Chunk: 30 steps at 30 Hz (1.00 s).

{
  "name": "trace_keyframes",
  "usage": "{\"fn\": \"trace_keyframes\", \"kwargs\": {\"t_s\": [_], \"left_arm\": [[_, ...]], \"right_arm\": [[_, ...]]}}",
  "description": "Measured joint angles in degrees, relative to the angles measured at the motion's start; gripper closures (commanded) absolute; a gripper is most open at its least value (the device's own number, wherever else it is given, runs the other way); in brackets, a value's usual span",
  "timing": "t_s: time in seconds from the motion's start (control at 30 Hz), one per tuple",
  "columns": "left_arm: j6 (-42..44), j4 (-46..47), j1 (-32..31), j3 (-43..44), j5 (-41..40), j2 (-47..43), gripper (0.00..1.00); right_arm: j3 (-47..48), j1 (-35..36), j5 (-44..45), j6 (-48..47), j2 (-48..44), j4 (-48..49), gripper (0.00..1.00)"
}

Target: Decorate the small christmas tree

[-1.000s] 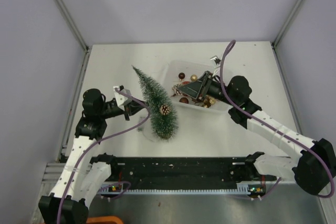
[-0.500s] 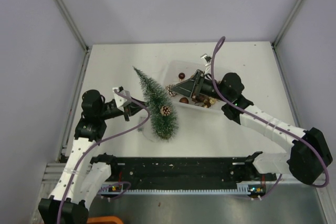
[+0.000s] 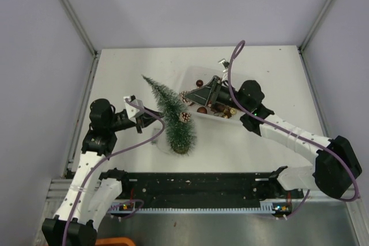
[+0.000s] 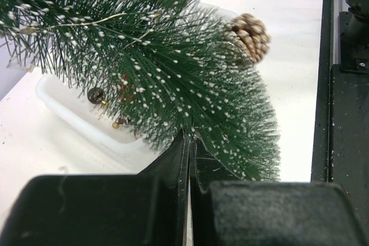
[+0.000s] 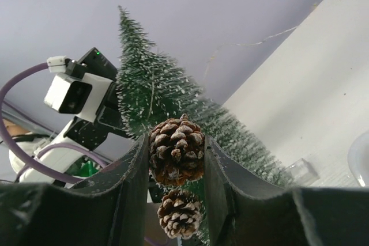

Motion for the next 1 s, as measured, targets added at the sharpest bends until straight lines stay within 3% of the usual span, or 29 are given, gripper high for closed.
{"fn": "trace_keyframes", "kwargs": {"t_s": [0.53, 1.0], "left_arm": [[-0.02, 0.02, -0.22, -0.07, 0.44, -0.74, 1.00], [0.31, -0.02, -0.26, -0.07, 0.72, -1.11, 1.00]], "right_arm": [[-9.70, 0.20, 5.14, -1.09, -4.94, -0.50, 0.89], [-5.27, 0.20, 4.66, 0.02, -2.80, 1.99, 0.88]]}}
